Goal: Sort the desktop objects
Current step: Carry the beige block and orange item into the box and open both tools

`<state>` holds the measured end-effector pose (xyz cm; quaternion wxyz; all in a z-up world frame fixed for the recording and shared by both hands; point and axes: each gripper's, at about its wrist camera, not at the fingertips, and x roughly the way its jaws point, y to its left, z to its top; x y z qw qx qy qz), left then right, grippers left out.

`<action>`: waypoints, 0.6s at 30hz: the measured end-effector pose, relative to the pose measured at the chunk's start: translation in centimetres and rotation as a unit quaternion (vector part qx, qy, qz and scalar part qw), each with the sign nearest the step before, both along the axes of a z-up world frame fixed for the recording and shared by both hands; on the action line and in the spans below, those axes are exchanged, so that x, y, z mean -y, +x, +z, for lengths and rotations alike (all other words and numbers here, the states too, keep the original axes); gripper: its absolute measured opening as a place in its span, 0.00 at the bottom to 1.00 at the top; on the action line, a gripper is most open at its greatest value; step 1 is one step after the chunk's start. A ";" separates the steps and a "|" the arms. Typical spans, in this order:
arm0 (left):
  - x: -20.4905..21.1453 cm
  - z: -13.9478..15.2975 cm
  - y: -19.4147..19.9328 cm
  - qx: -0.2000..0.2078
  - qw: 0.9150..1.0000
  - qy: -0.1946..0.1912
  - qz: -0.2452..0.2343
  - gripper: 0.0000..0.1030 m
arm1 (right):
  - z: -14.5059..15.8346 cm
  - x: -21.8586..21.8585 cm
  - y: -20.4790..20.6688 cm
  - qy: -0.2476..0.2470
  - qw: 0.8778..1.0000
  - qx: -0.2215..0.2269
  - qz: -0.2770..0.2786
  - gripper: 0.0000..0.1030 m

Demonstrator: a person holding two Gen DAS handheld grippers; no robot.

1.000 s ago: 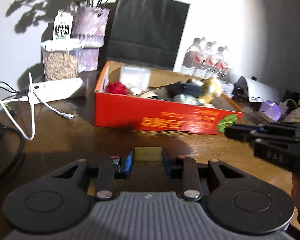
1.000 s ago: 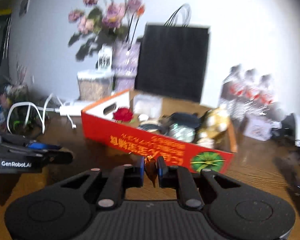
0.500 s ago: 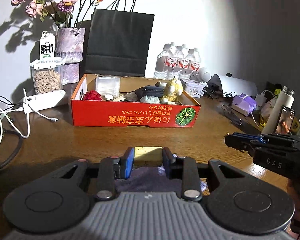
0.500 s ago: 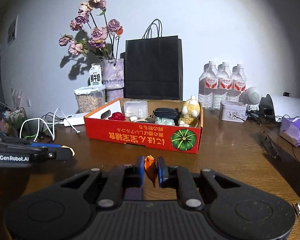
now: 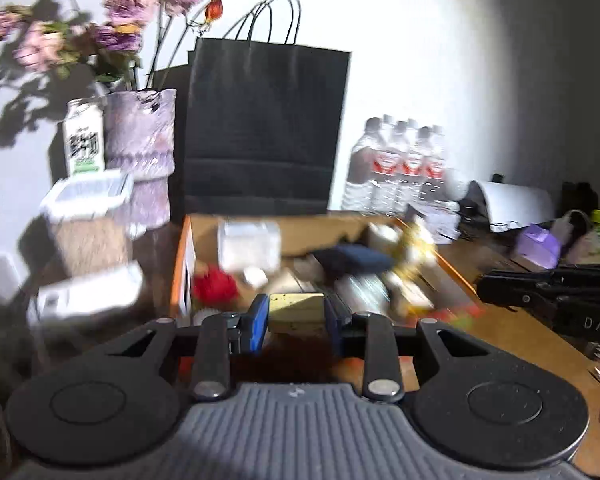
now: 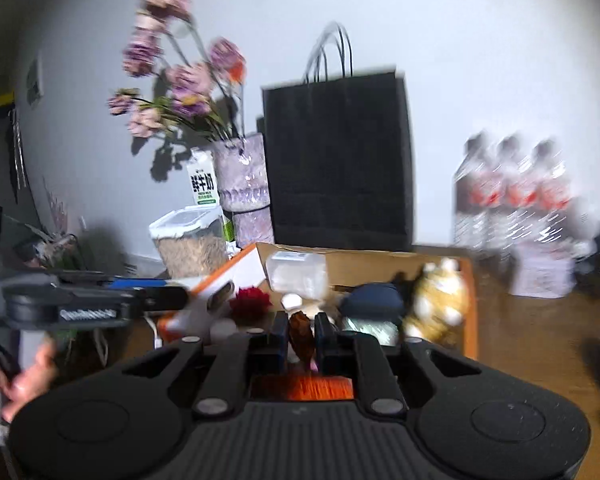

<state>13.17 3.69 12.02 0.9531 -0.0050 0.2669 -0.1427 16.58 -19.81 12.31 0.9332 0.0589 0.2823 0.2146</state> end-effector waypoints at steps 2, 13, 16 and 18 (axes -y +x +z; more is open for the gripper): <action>0.1 -0.4 4.9 -0.029 0.999 0.013 -0.006 0.30 | -1.0 -1.2 5.4 0.011 0.998 -0.054 0.001 0.12; 0.8 -6.2 17.3 -0.151 0.987 0.059 -0.010 0.48 | -7.5 -6.9 19.8 -0.067 0.980 -0.183 -0.037 0.18; 0.8 -5.4 17.1 -0.118 0.991 0.068 -0.008 0.67 | -6.8 -6.8 19.4 -0.063 0.985 -0.150 -0.049 0.39; 0.5 -4.5 16.8 -0.105 0.992 0.069 0.001 0.69 | -5.6 -6.4 18.2 -0.057 0.989 -0.123 -0.062 0.41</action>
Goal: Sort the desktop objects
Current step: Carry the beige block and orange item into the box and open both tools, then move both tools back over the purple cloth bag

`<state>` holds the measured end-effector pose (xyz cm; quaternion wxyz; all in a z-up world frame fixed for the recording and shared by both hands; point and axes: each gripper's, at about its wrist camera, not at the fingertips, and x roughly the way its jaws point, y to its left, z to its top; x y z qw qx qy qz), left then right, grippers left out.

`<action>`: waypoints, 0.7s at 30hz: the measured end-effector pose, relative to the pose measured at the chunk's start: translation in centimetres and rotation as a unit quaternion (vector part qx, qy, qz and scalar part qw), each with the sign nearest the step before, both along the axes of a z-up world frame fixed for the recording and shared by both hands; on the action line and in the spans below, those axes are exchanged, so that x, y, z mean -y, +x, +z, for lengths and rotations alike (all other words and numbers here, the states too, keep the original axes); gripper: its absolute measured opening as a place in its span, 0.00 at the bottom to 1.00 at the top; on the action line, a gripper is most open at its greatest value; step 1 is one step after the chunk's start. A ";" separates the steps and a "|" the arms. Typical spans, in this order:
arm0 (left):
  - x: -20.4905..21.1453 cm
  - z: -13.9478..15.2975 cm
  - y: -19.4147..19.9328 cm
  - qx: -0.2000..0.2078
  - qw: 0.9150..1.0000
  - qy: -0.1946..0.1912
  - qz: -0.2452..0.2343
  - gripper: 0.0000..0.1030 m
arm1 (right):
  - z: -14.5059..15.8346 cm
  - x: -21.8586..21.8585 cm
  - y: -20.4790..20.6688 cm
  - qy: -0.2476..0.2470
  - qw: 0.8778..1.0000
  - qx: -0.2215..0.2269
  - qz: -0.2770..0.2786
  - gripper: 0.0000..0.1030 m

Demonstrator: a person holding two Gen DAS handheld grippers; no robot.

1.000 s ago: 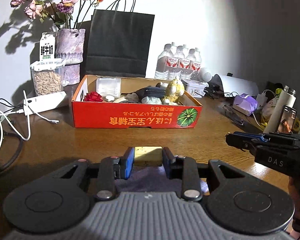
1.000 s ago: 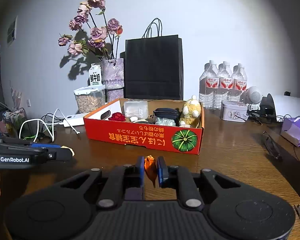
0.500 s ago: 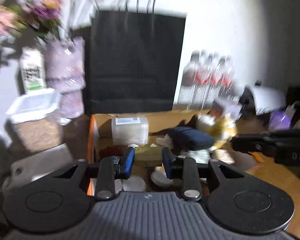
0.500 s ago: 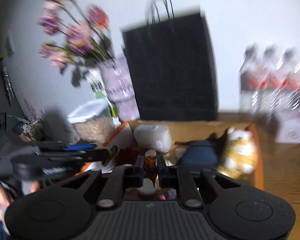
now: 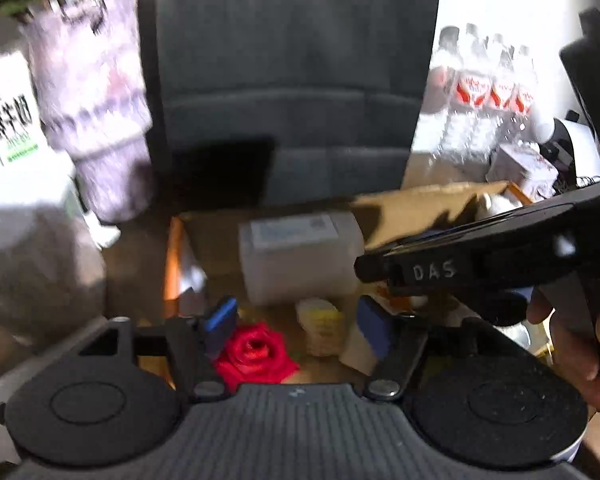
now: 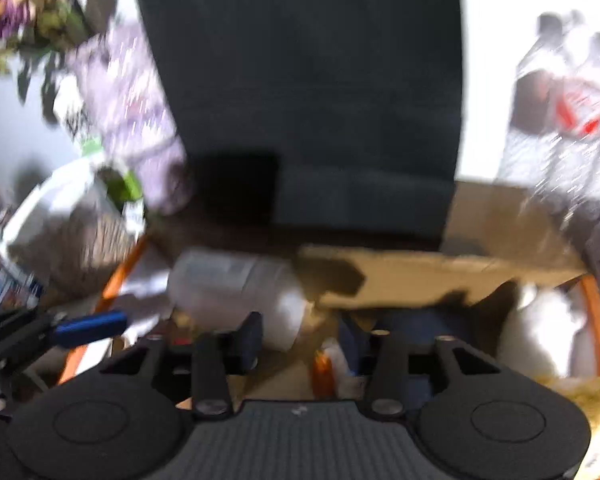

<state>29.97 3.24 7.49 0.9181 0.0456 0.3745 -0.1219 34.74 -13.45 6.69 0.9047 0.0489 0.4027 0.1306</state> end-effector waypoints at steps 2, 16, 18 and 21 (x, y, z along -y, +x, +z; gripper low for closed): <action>-0.7 1.0 -0.7 0.010 1.000 -0.011 0.009 0.73 | 1.2 0.3 -2.0 -0.003 1.000 0.020 0.011 0.43; -0.7 3.9 -16.1 0.082 0.995 -0.028 0.046 1.00 | 4.3 4.2 -22.3 -0.080 0.985 0.148 0.026 0.79; -0.6 3.7 -19.0 0.088 0.995 -0.032 0.045 1.00 | 3.4 5.0 -25.5 -0.085 0.984 0.153 0.024 0.81; -0.5 2.9 -22.9 0.088 0.994 -0.049 0.050 1.00 | 1.3 6.1 -29.6 -0.078 0.986 0.147 0.020 0.81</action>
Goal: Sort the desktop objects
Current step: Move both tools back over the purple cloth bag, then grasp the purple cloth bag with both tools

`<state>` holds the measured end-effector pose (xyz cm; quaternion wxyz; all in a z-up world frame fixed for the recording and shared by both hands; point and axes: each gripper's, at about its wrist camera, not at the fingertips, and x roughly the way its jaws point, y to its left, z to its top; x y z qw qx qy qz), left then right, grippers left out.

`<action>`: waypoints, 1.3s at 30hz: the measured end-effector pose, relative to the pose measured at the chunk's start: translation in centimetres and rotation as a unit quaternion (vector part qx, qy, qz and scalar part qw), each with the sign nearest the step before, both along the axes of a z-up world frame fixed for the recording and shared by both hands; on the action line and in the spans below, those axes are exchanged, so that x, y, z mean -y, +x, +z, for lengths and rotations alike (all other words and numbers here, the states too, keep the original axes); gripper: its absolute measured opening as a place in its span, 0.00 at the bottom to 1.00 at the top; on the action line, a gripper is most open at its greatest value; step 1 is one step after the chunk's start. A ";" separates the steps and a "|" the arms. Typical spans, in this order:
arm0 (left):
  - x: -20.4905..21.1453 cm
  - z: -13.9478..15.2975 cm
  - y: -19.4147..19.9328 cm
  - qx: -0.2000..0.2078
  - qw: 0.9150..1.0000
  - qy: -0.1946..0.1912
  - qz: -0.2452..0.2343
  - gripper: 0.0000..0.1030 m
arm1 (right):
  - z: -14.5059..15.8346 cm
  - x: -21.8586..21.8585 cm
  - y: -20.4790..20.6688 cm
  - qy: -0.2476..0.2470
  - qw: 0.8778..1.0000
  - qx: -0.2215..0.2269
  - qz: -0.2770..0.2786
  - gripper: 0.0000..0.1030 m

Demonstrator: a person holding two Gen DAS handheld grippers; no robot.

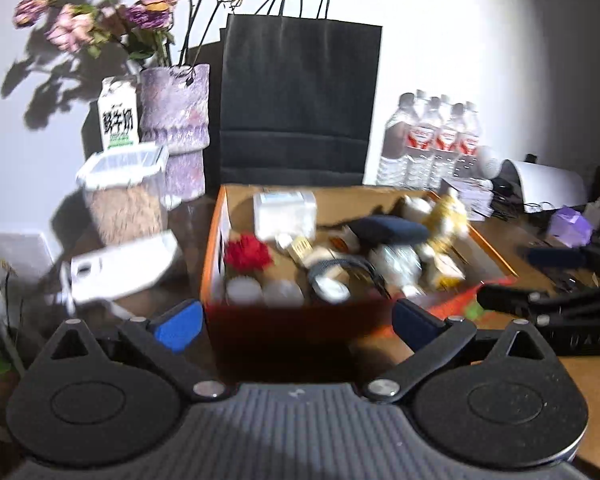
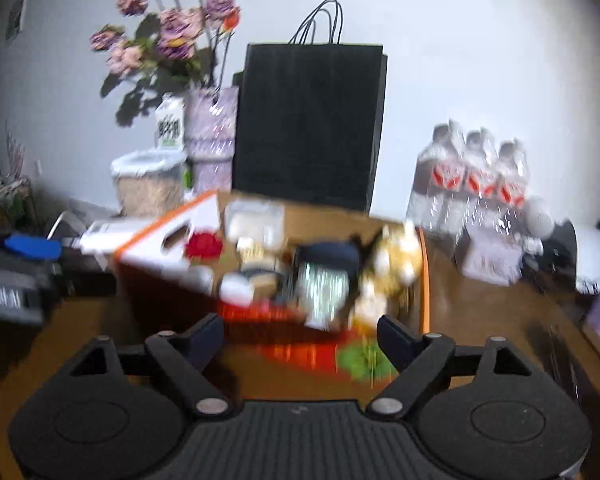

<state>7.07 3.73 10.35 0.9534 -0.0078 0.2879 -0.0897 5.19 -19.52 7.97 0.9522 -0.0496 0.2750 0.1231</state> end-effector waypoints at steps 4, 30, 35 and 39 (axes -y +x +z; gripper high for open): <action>0.5 -1.8 -4.6 -0.005 1.000 -0.010 0.012 1.00 | -2.9 1.2 -4.8 0.016 1.000 -0.006 -0.001 0.81; 2.6 -9.1 -9.6 -0.060 0.998 -0.010 -0.019 0.76 | -7.8 -1.0 -4.4 0.014 0.998 -0.067 0.010 0.59; 3.3 -9.2 -8.8 -0.052 0.999 0.010 -0.009 0.38 | -7.8 -1.9 -4.8 0.013 0.997 -0.062 0.044 0.35; 3.1 -9.2 -8.6 -0.050 0.999 0.000 0.002 0.26 | -7.7 -2.5 -5.6 0.021 0.997 -0.056 0.054 0.09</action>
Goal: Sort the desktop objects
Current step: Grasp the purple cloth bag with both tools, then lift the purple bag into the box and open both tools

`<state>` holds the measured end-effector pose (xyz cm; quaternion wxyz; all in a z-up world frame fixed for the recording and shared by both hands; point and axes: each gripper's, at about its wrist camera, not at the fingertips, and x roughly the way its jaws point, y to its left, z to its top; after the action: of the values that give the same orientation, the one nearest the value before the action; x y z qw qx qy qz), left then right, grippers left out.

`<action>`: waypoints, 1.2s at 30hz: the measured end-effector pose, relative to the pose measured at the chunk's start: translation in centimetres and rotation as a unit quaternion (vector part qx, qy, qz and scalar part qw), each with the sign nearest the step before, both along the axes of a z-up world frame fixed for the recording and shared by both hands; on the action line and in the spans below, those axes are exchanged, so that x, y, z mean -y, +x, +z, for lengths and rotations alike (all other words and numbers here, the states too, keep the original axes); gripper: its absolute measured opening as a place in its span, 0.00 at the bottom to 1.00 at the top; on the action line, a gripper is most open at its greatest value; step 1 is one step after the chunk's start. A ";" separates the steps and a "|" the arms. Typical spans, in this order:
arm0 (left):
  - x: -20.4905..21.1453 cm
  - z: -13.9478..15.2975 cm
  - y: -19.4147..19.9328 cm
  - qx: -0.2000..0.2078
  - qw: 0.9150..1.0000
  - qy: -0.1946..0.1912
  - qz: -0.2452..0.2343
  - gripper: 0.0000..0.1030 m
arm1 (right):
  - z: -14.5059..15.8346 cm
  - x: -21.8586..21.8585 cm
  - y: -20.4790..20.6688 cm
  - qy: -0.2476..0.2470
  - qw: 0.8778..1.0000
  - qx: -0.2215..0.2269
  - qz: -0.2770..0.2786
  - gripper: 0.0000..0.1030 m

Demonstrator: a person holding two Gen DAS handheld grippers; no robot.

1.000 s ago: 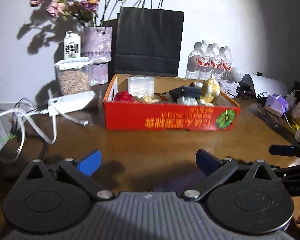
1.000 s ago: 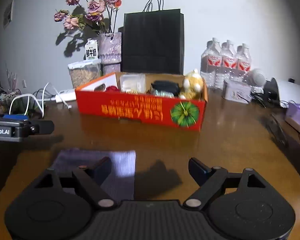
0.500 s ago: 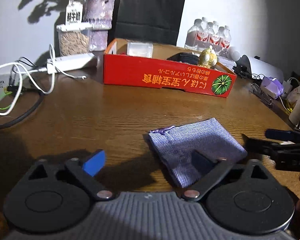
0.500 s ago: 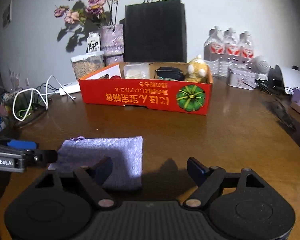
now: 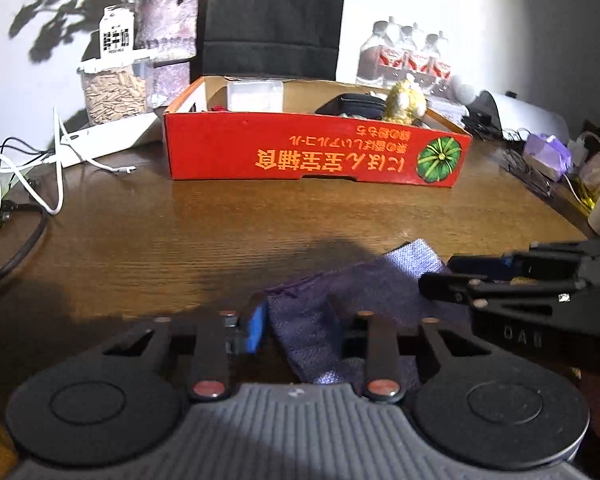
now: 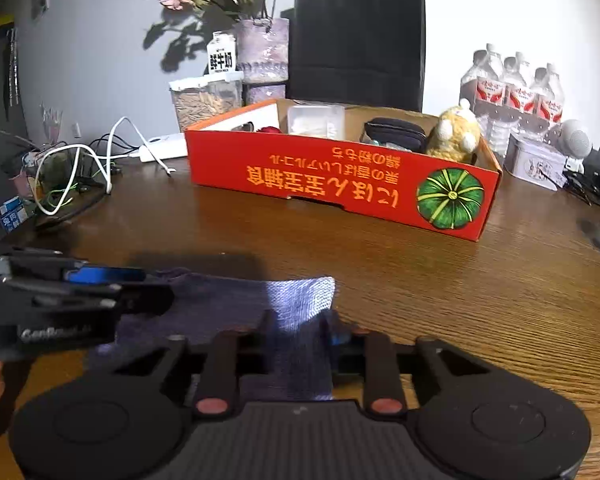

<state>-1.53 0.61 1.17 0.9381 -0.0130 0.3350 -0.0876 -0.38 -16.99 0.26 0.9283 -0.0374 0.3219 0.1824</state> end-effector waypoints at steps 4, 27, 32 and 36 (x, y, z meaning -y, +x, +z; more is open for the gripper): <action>-0.3 0.7 -0.7 0.006 1.000 -0.015 0.007 0.02 | 0.6 0.1 -1.5 0.013 1.000 0.010 -0.008 0.04; -0.3 7.7 -4.6 0.129 0.990 -0.051 -0.029 0.01 | 6.9 2.5 -4.9 0.056 0.992 0.100 -0.056 0.03; -0.2 8.4 -2.7 0.143 0.988 -0.050 -0.035 0.01 | 7.9 2.4 -3.0 0.050 0.990 0.115 -0.057 0.03; -0.5 9.7 0.0 0.151 0.986 -0.055 -0.045 0.01 | 9.3 2.6 0.3 0.058 0.989 0.120 -0.057 0.03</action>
<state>-1.51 1.06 10.90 0.9708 -0.0358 0.1843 -0.1494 -0.07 -19.58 9.57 0.9697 0.0137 0.1984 0.1419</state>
